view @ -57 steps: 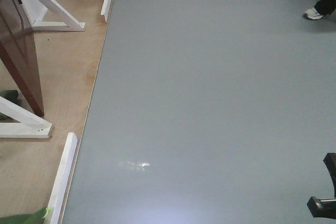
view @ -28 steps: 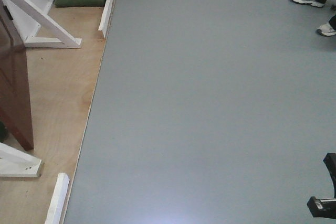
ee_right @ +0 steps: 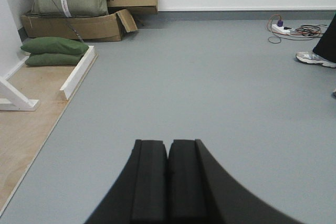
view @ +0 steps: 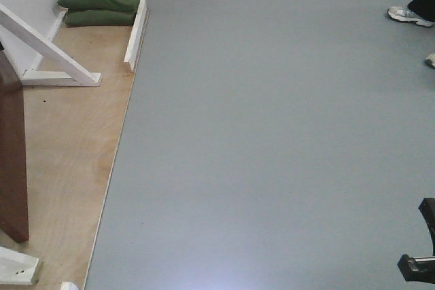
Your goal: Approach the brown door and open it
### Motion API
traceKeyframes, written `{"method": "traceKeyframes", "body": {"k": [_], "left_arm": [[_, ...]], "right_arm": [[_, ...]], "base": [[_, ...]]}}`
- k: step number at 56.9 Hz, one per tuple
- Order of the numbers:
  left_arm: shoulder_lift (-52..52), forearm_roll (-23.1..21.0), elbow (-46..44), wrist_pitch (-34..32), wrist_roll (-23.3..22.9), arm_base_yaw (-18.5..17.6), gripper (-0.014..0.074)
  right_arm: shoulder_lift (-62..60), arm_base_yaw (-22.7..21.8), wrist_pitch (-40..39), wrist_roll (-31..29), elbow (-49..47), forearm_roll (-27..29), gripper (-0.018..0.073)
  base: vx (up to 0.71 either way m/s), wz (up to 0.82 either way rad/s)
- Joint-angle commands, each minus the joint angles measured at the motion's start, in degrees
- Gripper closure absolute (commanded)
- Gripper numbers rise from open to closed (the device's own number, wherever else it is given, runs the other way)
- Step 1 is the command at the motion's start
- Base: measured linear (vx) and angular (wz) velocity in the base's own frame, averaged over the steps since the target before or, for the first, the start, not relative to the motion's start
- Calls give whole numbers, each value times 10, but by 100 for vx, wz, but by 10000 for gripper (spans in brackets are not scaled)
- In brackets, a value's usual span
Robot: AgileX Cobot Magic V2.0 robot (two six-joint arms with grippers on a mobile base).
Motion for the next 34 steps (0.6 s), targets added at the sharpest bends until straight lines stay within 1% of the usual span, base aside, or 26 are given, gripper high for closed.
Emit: {"method": "traceKeyframes", "body": {"k": [1,23,34], "left_arm": [[-9,-2,-14,-44,-5,-3,603],[-9,-2,-14,-44,-5,-3,603],[-9,-2,-14,-44,-5,-3,603]], "right_arm": [[-7,0,-47,-4,4,-2,559],[-7,0,-47,-4,3,-2,559],[-7,0,-45,-4,2,-2,559]], "base": [[38,0],[35,3],[22,3]]}}
